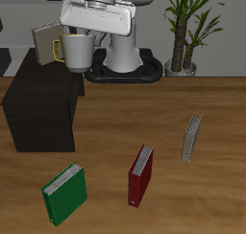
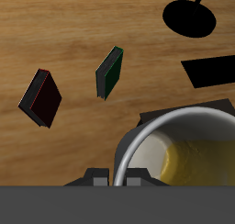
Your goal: Place the right yellow book upright on top of the shelf and place the white-yellow mug on top of the shelf
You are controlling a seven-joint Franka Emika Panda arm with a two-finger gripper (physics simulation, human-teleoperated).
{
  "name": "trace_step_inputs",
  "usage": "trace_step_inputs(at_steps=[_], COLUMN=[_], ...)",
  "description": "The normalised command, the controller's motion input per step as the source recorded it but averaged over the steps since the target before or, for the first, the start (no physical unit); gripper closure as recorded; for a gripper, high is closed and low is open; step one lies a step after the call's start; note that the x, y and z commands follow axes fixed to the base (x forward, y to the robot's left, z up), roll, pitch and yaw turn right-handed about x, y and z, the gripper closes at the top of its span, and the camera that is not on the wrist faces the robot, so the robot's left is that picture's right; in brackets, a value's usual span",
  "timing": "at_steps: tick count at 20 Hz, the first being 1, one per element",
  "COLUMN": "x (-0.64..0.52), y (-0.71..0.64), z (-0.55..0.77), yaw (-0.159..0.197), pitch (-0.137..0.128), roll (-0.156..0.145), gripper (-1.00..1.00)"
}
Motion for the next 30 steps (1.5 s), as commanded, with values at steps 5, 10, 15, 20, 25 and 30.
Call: trace_step_inputs(at_steps=[5,10,15,20,25,30], x=[0.06,-0.05,-0.04,0.04,0.07,0.08], y=[-0.36,-0.25,-0.4,-0.32,-0.25,0.07], z=[-0.05,-0.01,0.14,-0.05,-0.04,-0.14], yaw=[-0.055,0.018,-0.019,-0.028,-0.024,0.003], pitch=[-0.012,0.007,-0.02,0.003,0.004,0.025], roll=[-0.017,-0.04,-0.048,-0.038,-0.029,0.044], gripper=[1.0,1.0,1.0,1.0,1.0,1.0])
